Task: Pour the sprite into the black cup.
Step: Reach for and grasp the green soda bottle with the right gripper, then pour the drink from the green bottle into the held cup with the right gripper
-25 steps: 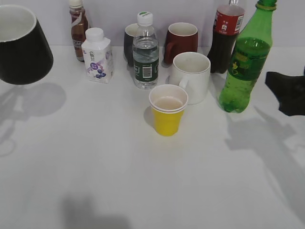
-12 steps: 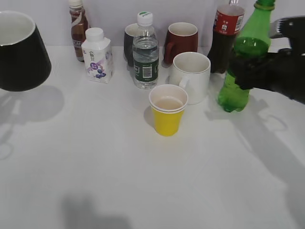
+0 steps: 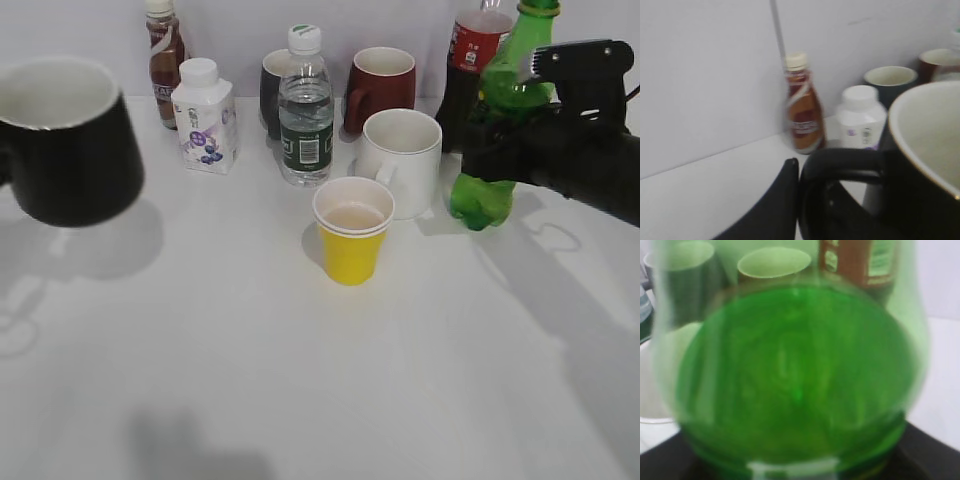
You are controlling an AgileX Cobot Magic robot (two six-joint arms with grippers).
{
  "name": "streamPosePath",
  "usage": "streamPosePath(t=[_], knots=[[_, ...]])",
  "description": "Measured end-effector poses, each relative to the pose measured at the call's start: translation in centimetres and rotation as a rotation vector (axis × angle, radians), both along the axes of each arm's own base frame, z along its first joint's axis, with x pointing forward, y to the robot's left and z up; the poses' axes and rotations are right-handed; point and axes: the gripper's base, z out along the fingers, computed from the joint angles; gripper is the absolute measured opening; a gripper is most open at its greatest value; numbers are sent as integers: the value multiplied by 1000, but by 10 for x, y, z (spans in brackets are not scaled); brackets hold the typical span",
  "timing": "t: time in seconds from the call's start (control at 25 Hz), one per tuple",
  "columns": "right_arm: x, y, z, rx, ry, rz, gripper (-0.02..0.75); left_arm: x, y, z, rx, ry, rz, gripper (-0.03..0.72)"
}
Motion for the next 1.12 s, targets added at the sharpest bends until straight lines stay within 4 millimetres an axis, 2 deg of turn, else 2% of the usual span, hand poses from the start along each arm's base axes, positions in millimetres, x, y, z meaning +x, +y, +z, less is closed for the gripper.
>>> streamPosePath(t=[0.16,0.28,0.4,0.56,0.8,0.96,1.12], knots=[[-8,1,11,-73,22,58,437,-7,-25,-5,37,47,-111,50],[-22,2,33,-202,-15,166,437,-17,-45,-6,53,90,-189,50],[-38,8,63,-323,-97,253,437,-21,-63,-2,66,152,-229,50],[-53,28,90,-530,-155,364,437,-22,-83,13,87,171,-279,50],[-65,65,113,-773,-199,499,437,-22,-97,32,104,169,-306,50],[-73,83,128,-906,-287,568,437,-24,-100,33,123,194,-309,50],[-79,93,132,-1002,-340,610,437,-28,-105,32,132,200,-337,50]])
